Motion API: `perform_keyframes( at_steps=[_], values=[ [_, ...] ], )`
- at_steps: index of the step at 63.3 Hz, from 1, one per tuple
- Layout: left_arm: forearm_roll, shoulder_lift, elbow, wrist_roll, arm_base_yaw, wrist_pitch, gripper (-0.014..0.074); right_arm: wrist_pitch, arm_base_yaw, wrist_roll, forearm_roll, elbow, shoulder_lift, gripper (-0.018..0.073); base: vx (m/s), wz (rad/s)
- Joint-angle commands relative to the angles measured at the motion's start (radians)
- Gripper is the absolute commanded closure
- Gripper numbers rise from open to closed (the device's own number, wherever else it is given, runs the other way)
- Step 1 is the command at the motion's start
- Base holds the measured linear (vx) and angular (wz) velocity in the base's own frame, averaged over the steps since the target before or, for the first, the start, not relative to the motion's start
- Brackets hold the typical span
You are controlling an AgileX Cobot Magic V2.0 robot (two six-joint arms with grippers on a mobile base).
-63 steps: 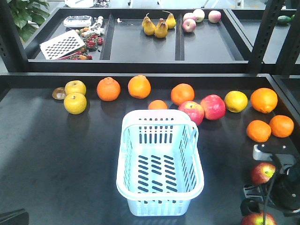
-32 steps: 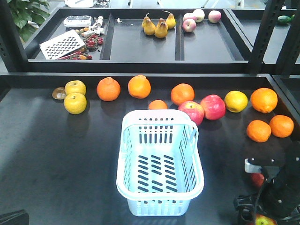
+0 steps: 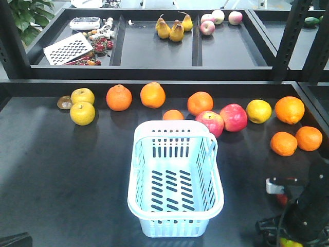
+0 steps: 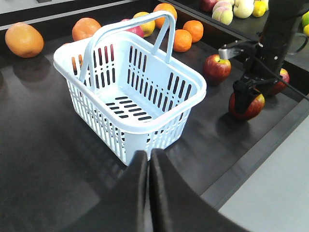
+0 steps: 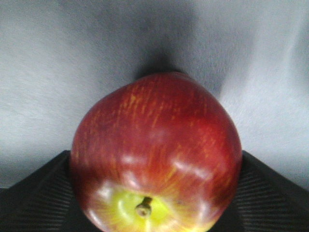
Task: Pick three apples into basket with both arms
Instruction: 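Reach the right gripper down and grasp the red apple nearest it, then carry the apple over the basket and open the right gripper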
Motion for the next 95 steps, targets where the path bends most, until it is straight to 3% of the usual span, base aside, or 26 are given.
perform_keyframes(
  at_steps=[1,5,18,27,37,46,51,63,72,87,95],
  values=[
    [-0.034,0.008,-0.025,-0.006,-0.001,-0.047,0.0604,0.023,-0.005,-0.031,0.001,-0.02,-0.118,0.0471,0.0,0.0],
    [-0.034,0.008,-0.025,-0.005,-0.001,-0.047,0.0604,0.051,-0.005,-0.051,0.006,-0.02,-0.185,0.0571,0.0,0.0],
    [-0.029,0.008,-0.025,-0.005,-0.001,-0.047,0.0604,0.191,-0.005,-0.186,0.124,-0.02,-0.511,0.0568,0.0,0.0],
    [-0.029,0.008,-0.025,-0.005,-0.001,-0.049,0.0604,0.199,-0.005,-0.336,0.396,-0.02,-0.707,0.0564,0.0,0.0],
    [-0.029,0.008,-0.025,-0.005,-0.001,-0.052,0.0603,0.201,-0.005,-0.539,0.736,-0.02,-0.729,0.056,0.0,0.0],
    [-0.029,0.008,-0.024,-0.005,-0.001,-0.052,0.0604,0.193,0.0,-0.676,0.927,-0.02,-0.652,0.0551,0.0,0.0],
    [-0.03,0.008,-0.02,-0.005,-0.001,-0.054,0.0604,0.159,0.048,-0.739,1.001,-0.02,-0.588,0.0546,0.0,0.0],
    [-0.03,0.008,-0.02,-0.005,-0.001,-0.054,0.0604,-0.057,0.257,-0.791,1.023,-0.063,-0.419,0.0524,0.0,0.0],
    [-0.03,0.008,-0.02,-0.005,-0.001,-0.054,0.0604,-0.097,0.321,-0.799,1.021,-0.164,-0.314,0.0438,0.0,0.0],
    [-0.03,0.008,-0.02,-0.005,-0.001,-0.054,0.0604,-0.045,0.323,-0.783,0.974,-0.262,-0.215,0.0069,0.0,0.0],
    [-0.03,0.008,-0.02,-0.005,-0.001,-0.054,0.0604,-0.055,0.323,-0.783,0.972,-0.26,-0.212,-0.0071,0.0,0.0]
  ],
)
